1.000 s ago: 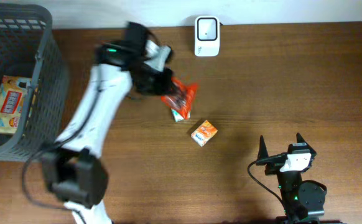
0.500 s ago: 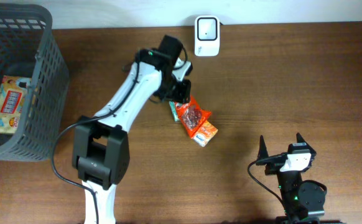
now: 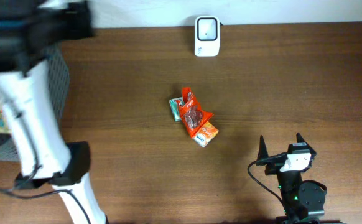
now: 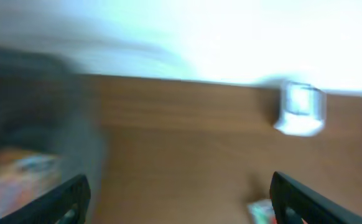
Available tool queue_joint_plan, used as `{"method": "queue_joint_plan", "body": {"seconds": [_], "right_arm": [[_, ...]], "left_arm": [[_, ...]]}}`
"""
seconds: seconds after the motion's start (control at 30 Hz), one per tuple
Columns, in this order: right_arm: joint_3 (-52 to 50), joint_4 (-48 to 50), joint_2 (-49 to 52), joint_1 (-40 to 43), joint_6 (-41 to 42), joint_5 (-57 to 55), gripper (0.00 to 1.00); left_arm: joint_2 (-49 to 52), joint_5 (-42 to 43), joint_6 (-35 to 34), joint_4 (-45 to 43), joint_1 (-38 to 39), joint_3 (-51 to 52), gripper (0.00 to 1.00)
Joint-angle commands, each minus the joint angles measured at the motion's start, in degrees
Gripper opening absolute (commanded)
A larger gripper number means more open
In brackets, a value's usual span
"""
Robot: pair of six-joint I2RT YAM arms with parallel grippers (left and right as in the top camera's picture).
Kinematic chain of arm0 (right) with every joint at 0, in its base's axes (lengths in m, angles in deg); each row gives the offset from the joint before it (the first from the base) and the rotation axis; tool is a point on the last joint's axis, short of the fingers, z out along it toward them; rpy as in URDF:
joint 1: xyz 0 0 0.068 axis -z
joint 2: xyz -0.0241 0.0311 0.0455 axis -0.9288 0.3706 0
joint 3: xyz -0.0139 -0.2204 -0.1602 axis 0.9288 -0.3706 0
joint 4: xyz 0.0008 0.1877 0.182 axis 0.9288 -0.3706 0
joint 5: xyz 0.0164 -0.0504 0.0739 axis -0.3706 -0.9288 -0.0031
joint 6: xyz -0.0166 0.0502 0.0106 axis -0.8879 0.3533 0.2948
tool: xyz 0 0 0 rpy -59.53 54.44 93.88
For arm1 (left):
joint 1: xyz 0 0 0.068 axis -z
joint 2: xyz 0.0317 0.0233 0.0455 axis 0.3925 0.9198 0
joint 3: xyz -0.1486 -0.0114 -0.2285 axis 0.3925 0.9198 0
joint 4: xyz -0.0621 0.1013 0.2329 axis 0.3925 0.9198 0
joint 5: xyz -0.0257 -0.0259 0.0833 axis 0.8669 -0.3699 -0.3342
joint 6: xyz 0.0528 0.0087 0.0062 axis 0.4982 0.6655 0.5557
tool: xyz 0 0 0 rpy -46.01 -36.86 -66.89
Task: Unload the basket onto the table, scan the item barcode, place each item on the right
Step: 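Carry the red bag out and drop it onto the orange box, then reach into the basket and grasp the yellow wet-wipes pack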
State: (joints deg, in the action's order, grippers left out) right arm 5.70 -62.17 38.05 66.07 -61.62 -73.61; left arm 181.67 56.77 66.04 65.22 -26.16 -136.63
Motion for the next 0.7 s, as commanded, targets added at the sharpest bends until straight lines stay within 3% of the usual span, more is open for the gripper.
{"method": "queue_joint_plan", "body": {"seconds": [0.0, 0.17, 0.27, 0.37, 0.67], "right_arm": [[-0.5, -0.2, -0.3, 0.3, 0.1, -0.3, 0.98], [-0.5, -0.2, -0.3, 0.3, 0.1, -0.3, 0.98], [-0.5, -0.2, -0.3, 0.3, 0.1, -0.3, 0.98], [-0.5, -0.2, -0.3, 0.3, 0.1, -0.3, 0.98], [-0.5, -0.2, -0.3, 0.3, 0.1, -0.3, 0.98]], "left_arm": [[-0.1, -7.2, 0.1, 1.6, -9.8, -2.7, 0.91], [0.6, -7.2, -3.0, 0.1, -22.3, 2.5, 0.93], [0.8, -7.2, -3.0, -3.7, -26.0, 8.6, 0.88], [0.8, -7.4, -3.0, -8.9, -27.5, 18.5, 0.88], [0.9, -22.6, -1.5, -26.5, -27.4, 49.0, 0.95]]}}
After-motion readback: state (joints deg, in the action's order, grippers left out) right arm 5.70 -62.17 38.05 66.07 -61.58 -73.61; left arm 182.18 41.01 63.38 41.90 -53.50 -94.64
